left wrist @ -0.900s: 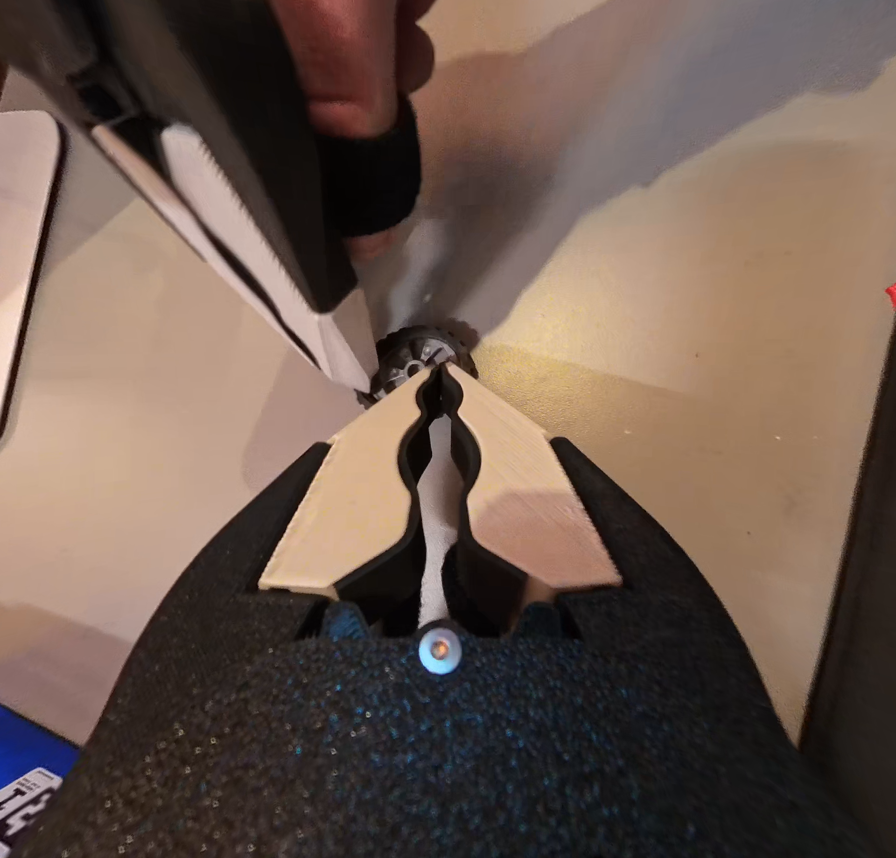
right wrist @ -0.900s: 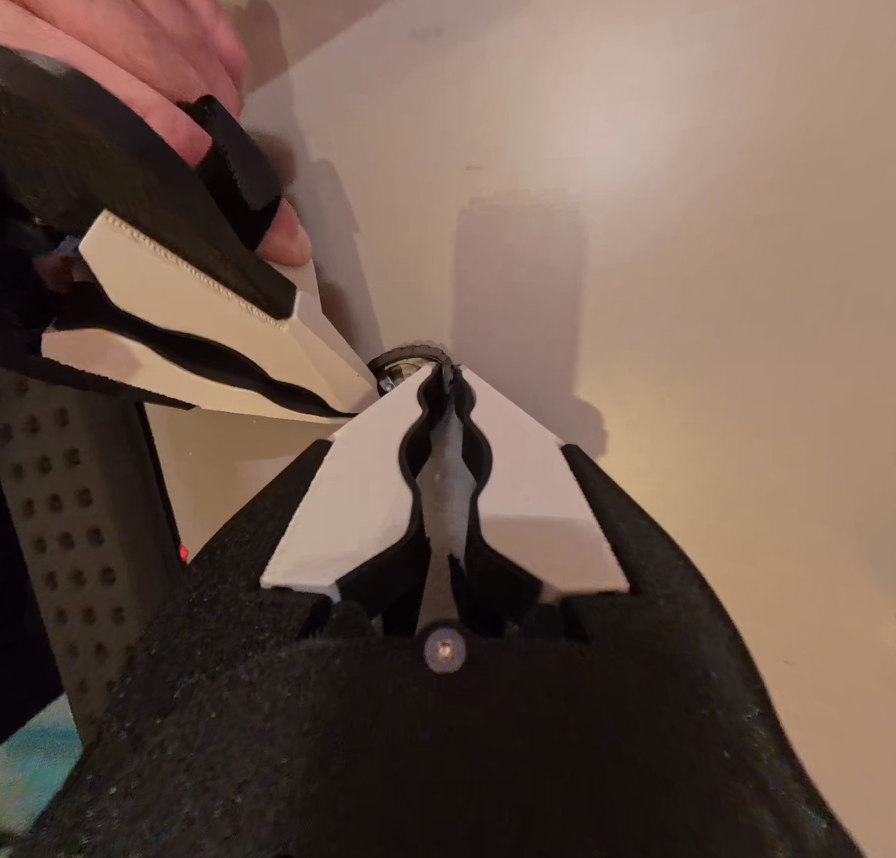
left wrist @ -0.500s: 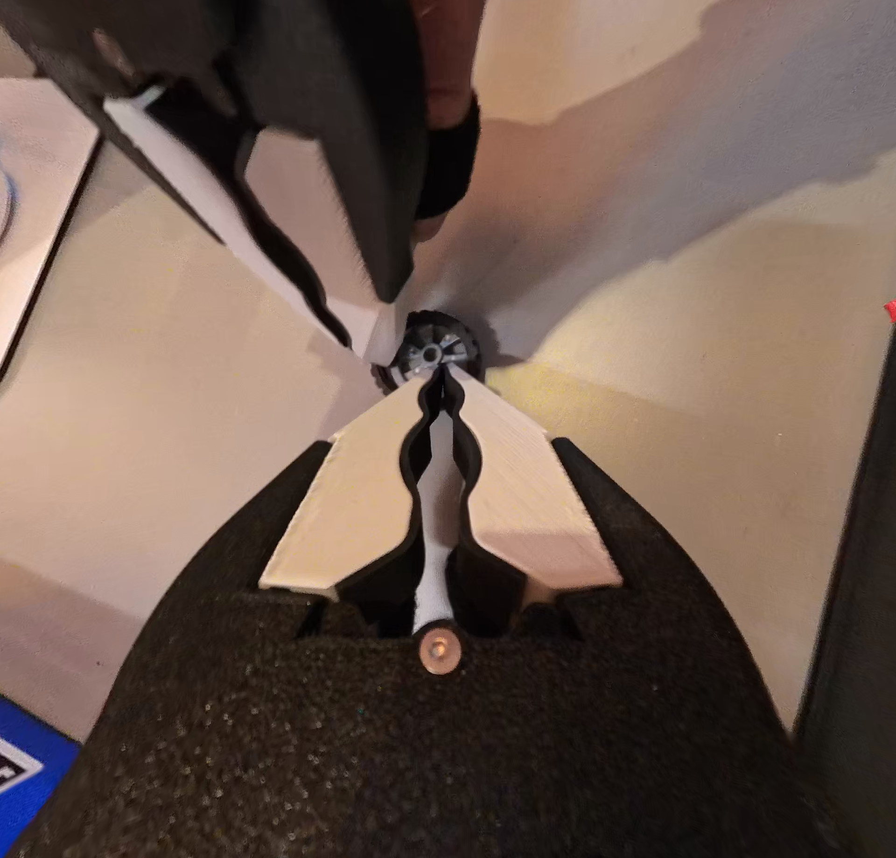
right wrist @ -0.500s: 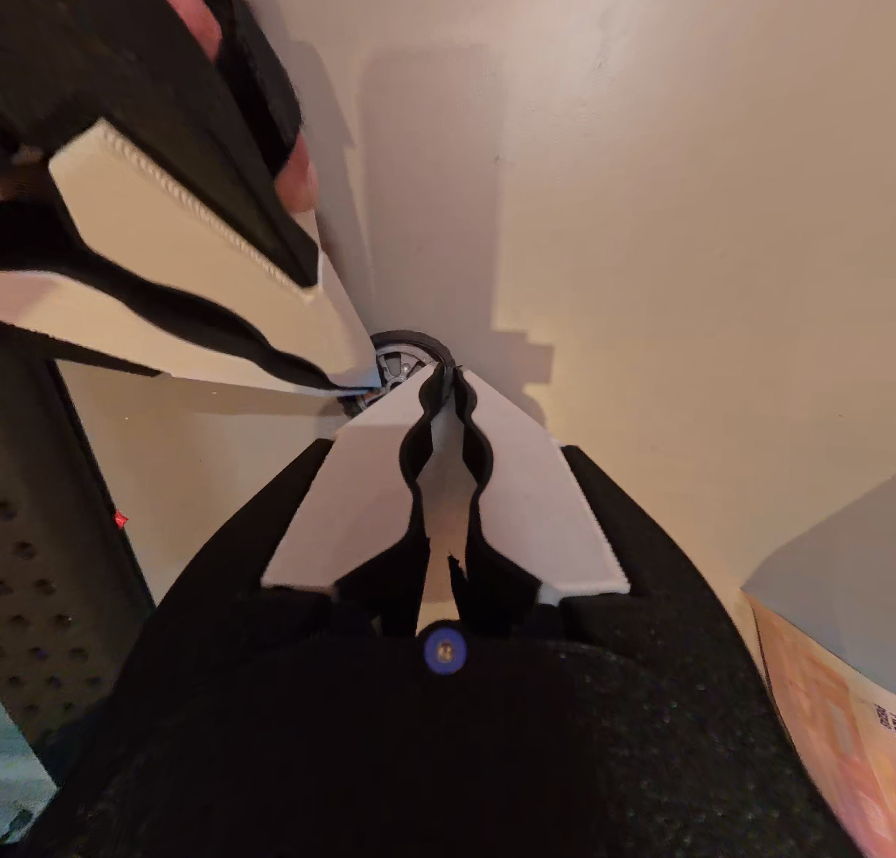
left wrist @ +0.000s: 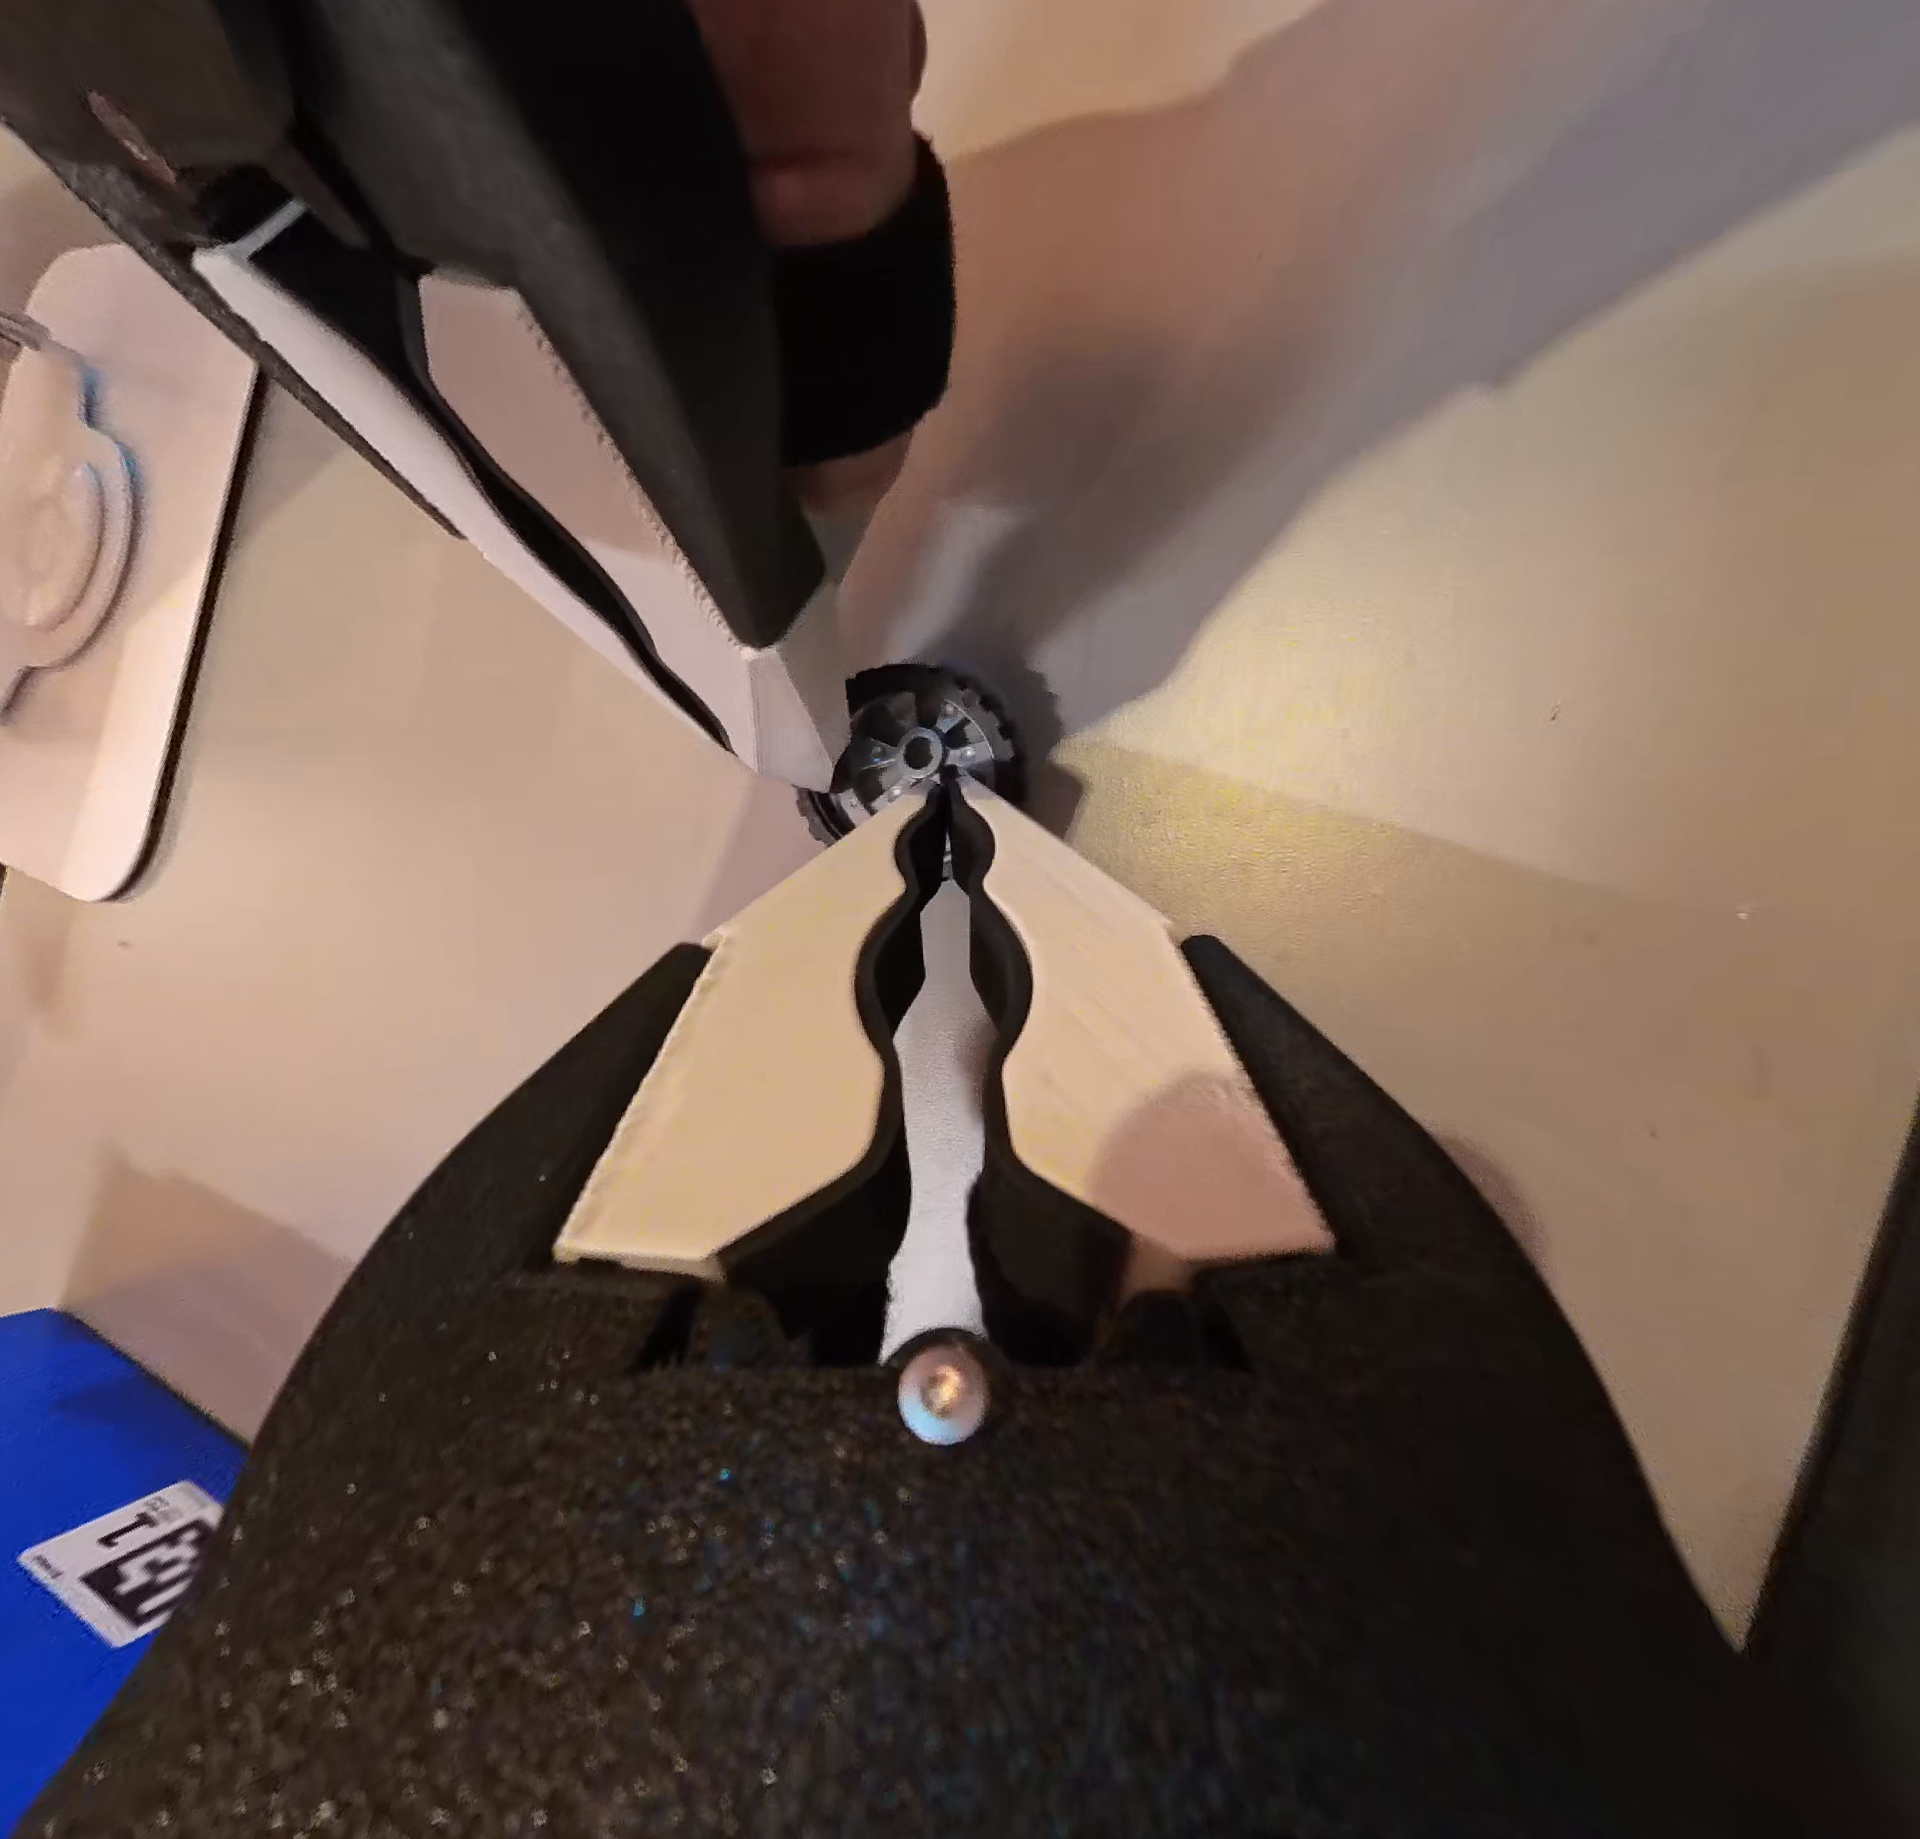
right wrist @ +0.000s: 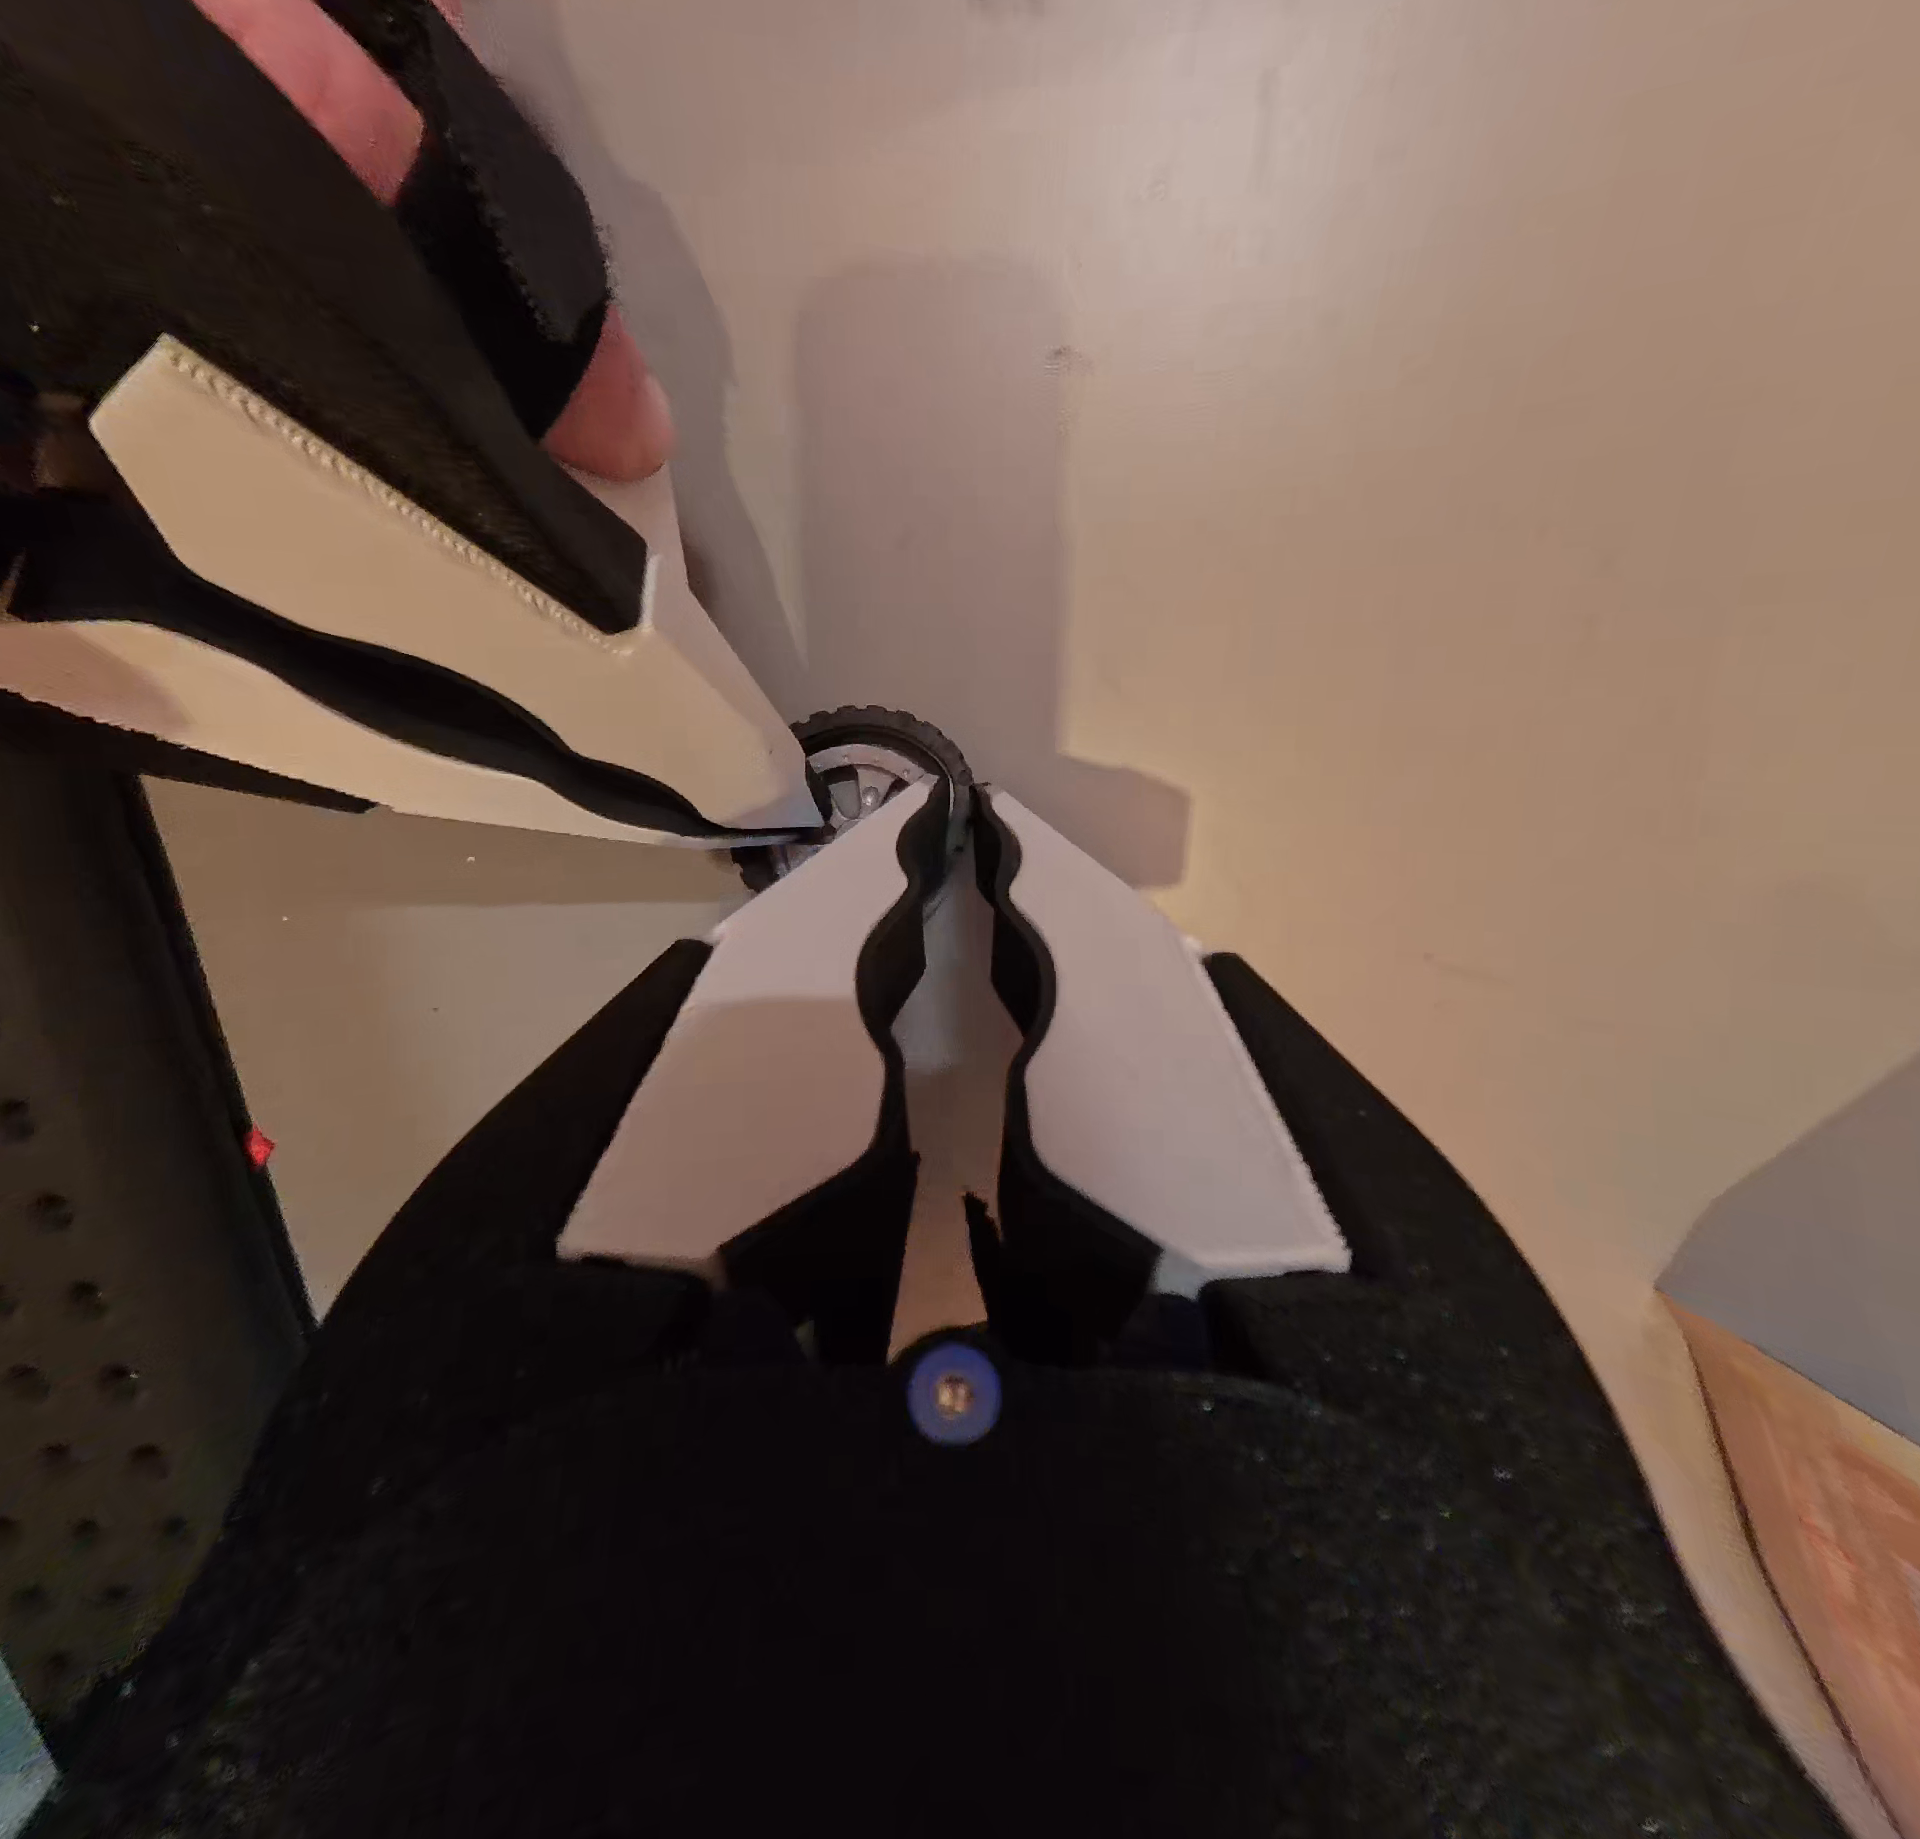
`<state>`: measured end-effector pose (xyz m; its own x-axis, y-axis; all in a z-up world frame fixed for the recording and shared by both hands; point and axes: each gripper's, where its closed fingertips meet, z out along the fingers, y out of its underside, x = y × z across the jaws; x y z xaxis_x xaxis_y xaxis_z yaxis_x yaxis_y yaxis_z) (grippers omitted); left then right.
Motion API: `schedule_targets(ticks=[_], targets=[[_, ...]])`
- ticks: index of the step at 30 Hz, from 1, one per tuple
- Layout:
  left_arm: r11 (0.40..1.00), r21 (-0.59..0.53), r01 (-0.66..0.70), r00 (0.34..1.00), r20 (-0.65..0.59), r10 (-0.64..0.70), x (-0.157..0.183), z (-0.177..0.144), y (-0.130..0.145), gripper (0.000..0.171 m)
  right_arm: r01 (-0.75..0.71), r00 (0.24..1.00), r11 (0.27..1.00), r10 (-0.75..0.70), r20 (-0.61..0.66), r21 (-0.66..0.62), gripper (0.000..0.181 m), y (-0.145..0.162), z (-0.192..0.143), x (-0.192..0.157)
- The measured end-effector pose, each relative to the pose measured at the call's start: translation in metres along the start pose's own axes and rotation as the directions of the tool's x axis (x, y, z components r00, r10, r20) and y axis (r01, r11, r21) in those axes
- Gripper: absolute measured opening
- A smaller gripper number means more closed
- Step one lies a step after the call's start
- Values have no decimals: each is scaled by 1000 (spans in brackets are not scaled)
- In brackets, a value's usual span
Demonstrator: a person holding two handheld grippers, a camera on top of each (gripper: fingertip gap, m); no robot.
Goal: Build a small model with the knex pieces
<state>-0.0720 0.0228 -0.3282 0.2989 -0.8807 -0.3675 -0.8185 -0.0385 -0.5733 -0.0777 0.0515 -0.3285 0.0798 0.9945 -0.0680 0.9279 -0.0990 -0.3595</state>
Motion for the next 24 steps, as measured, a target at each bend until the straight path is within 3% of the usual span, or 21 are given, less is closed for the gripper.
schedule_targets(ticks=[5,13,24], targets=[[999,-51,-10,999,-34,8,1,0,0,0,9,999,1000,-8,-54,26,11,6,-4,2],[998,-51,-33,996,-85,29,2,3,-4,0,98,994,995,-99,-37,-20,9,26,-9,-6],[995,-10,-98,982,-163,95,15,5,-13,0,8,992,990,-25,121,138,11,43,-12,-25]])
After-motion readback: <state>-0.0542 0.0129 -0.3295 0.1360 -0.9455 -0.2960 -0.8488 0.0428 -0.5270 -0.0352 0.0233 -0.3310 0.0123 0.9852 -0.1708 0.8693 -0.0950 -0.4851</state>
